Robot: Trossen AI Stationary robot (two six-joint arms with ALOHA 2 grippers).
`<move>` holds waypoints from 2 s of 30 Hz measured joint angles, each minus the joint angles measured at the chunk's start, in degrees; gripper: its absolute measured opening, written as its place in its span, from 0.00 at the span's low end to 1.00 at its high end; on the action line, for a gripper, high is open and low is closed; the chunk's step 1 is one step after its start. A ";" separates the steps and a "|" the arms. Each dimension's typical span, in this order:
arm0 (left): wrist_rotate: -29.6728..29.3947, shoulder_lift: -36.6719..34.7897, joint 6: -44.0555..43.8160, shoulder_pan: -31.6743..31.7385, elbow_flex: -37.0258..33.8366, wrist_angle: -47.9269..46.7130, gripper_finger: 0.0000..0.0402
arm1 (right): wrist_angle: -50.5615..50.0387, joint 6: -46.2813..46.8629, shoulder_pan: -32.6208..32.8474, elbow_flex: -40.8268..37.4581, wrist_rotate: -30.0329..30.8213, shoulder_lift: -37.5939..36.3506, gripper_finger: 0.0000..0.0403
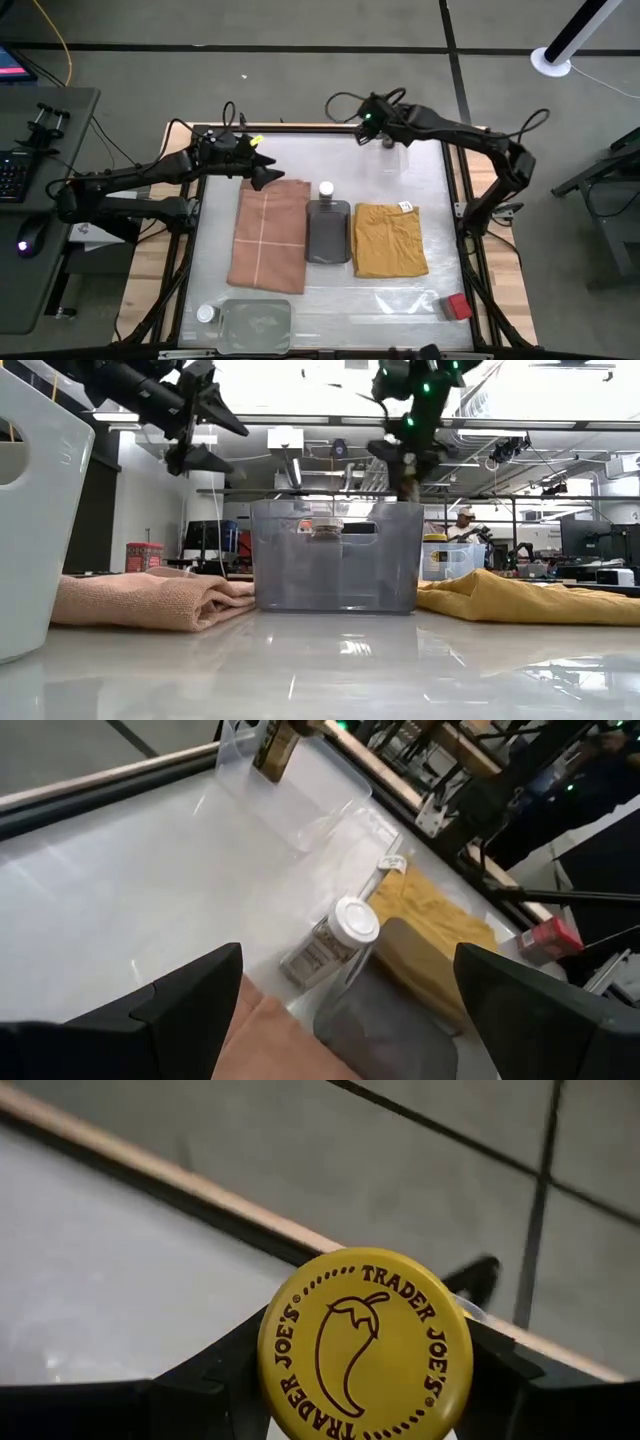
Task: Sort spices by type
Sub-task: Put the yellow seasoning bottle into the transparent bin, then put the top white seasoning bottle into the white bin
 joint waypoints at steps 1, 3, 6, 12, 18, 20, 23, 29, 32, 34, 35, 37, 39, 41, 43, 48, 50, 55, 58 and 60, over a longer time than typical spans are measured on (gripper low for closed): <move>0.00 0.00 0.00 0.00 0.00 0.16 0.87 | 0.78 0.96 -1.27 -1.02 -1.05 0.01 0.54; 0.02 0.00 0.02 0.00 -0.02 0.06 0.87 | 3.79 2.10 -3.27 -3.64 -3.06 0.14 0.54; 0.02 0.02 0.04 0.00 0.00 0.06 0.87 | 9.11 5.78 -5.34 -7.16 -3.74 0.17 0.54; 0.04 0.02 0.05 0.00 -0.01 0.04 0.87 | 16.56 9.53 -8.03 -11.47 -4.45 0.17 0.54; 0.07 0.02 0.10 0.00 -0.02 0.03 0.87 | 17.43 11.02 -8.14 -12.79 -4.51 1.43 0.54; 0.07 0.02 0.10 0.00 -0.02 0.03 0.87 | 17.92 11.08 -8.14 -12.77 -4.79 2.48 0.54; 0.07 0.02 0.09 0.00 0.00 0.00 0.87 | 17.61 11.84 -7.93 -12.77 -4.79 4.43 0.54; 0.18 0.01 0.04 -0.02 -0.02 -0.23 0.87 | 17.96 12.38 -7.93 -12.77 -4.39 6.65 0.56; 0.17 0.01 0.09 -0.02 -0.01 -0.23 0.87 | 18.41 12.38 -7.93 -12.77 -3.80 6.71 0.67; 0.17 0.02 0.09 -0.02 -0.02 -0.30 0.87 | 18.59 12.37 -7.93 -12.73 -2.33 6.71 0.72; 0.17 0.02 0.09 -0.02 -0.02 -0.27 0.87 | 18.61 12.27 -7.94 -12.73 -2.07 6.71 0.73; 0.17 0.02 0.09 -0.02 -0.01 -0.38 0.87 | 18.63 12.17 -8.02 -12.73 -2.51 6.71 0.75; 0.17 0.02 0.09 -0.02 0.00 -0.59 0.87 | 18.68 12.14 -8.02 -12.73 -3.61 6.71 0.75; 0.17 0.00 0.13 -0.02 -0.02 -0.80 0.87 | 18.64 12.05 -8.00 -12.71 -3.91 6.53 0.75; 0.17 0.02 0.18 -0.02 -0.02 -0.79 0.87 | 18.87 11.45 -8.00 -12.71 -3.33 5.88 0.76; 0.13 0.02 1.88 0.04 0.00 -0.46 0.87 | 19.42 8.10 -8.02 -12.57 -3.38 2.60 0.76; 0.13 0.01 2.03 0.04 -0.01 0.03 0.87 | 19.50 7.83 -8.04 -12.57 -3.43 0.84 0.76; 2.36 0.02 2.83 0.05 -0.01 3.67 0.87 | 21.93 5.72 -7.91 -12.55 -4.05 -4.33 0.76; 1.71 0.88 5.23 -0.59 1.34 3.11 0.87 | 23.72 4.28 -7.04 -12.53 -6.64 -7.82 0.76; 1.44 3.42 6.08 -0.68 4.20 0.66 0.87 | 23.96 3.45 -5.96 -12.51 -9.36 -10.11 0.76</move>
